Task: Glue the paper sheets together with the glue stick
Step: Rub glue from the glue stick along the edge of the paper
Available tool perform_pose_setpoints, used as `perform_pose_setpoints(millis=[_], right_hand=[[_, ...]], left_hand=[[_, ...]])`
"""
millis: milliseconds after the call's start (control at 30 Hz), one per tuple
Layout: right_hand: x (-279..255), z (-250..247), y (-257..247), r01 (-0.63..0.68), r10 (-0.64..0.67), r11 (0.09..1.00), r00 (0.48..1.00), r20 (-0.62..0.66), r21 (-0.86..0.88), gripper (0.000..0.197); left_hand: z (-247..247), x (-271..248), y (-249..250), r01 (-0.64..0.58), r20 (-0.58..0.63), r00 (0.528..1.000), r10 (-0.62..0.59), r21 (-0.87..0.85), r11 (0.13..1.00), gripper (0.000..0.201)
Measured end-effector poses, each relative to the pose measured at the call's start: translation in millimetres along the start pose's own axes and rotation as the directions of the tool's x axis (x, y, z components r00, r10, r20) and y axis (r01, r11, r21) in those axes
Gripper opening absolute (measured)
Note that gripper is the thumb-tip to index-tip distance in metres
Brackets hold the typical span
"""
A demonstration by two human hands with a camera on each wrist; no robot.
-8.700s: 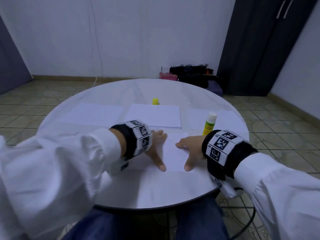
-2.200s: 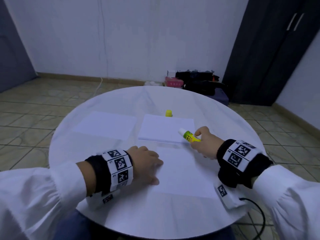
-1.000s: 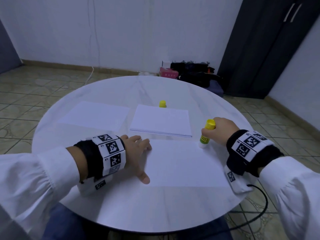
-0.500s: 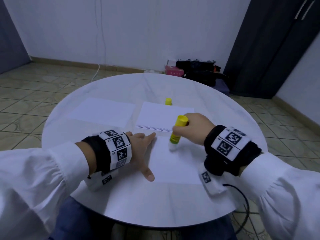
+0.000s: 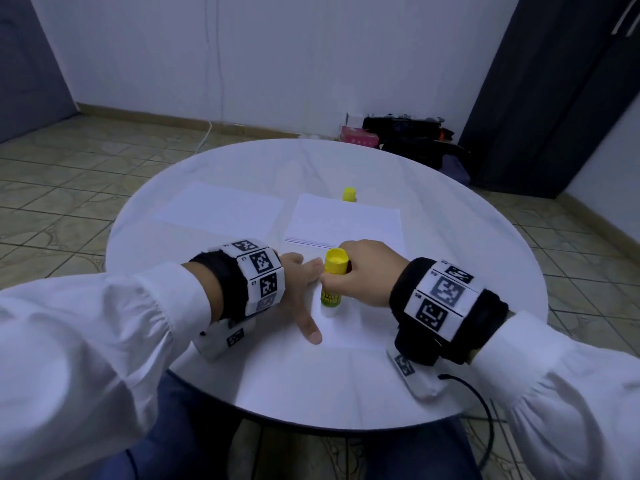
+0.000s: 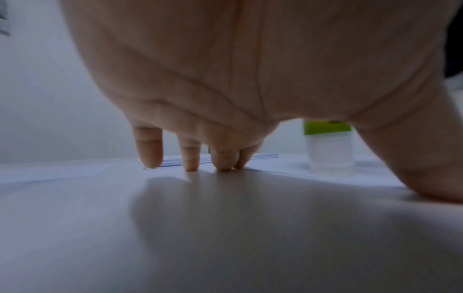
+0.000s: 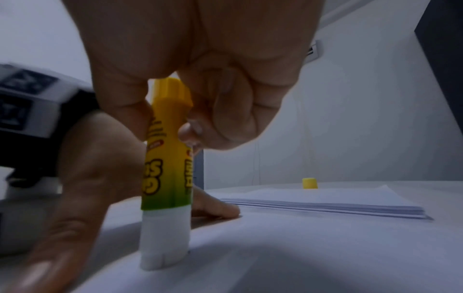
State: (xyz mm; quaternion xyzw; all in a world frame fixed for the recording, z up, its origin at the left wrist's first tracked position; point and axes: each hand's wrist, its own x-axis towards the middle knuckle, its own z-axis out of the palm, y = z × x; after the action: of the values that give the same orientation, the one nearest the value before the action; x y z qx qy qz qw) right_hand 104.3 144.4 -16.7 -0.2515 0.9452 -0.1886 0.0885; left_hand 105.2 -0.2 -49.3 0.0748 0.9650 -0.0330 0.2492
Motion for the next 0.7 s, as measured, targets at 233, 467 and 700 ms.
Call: perform_pose_setpoints(millis=[233,467,700], right_hand=[[-29,1,-1,0.052,-0.051,0.999,0.998,0.031,-0.016,0.03],[-62,-12,30,-0.056,0.054,0.998,0.998,-0.041,-0.032,0.021],[-96,-34,86,-0.201,0.198,0.98,0.975,-0.102,-0.014,0.025]], left_hand=[[-5,-1,8,0.021,0.022,0.999,-0.023,0.077,0.997,0.131],[-14,-10,15,0.095,0.046,0.994,-0.1,0.1,0.99,0.115],[-17,-5,18,0.121,0.062,0.989,-0.131,0.144,0.982,0.125]])
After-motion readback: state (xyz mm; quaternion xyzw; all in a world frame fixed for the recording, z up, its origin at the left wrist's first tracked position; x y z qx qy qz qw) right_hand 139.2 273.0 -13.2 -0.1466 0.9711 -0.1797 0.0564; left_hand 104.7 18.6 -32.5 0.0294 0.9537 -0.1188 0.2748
